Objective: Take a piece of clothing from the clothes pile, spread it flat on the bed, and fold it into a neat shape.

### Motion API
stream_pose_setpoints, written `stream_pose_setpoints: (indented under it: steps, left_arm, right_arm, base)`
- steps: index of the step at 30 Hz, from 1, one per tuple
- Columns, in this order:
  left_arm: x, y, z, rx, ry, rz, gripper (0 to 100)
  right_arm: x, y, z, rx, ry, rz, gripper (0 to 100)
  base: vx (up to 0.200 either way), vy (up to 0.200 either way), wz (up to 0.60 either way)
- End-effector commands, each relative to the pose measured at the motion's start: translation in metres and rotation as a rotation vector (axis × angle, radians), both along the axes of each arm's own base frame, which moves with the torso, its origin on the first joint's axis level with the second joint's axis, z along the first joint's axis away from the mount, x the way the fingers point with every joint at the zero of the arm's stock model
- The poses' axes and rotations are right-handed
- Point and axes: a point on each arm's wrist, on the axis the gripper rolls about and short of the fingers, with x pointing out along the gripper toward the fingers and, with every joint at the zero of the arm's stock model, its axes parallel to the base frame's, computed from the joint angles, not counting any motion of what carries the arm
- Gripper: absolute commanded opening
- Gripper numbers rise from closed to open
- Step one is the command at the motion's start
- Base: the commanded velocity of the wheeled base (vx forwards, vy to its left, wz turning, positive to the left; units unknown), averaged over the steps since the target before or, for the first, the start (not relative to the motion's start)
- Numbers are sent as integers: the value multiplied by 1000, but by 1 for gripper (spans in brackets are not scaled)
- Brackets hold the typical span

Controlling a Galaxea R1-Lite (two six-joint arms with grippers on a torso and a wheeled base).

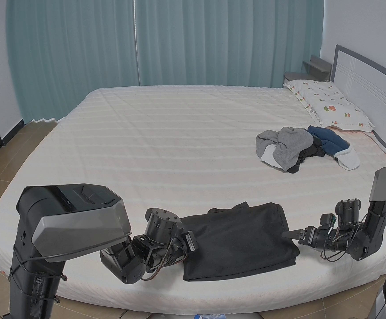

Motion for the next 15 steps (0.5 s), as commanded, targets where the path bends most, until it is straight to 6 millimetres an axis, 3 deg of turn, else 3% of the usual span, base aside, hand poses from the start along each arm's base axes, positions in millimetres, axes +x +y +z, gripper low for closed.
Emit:
stream_pose_setpoints:
  steps: [1, 15]
  left_arm:
    - [-1, 1, -1, 7, 2, 4, 0]
    - [1, 4, 1, 14, -4, 13, 0]
  right_arm:
    - [0, 0, 0, 0, -1, 0, 100]
    - [4, -2, 3, 26, -3, -31, 100]
  base:
    - [0, 0, 0]
    - [0, 0, 0]
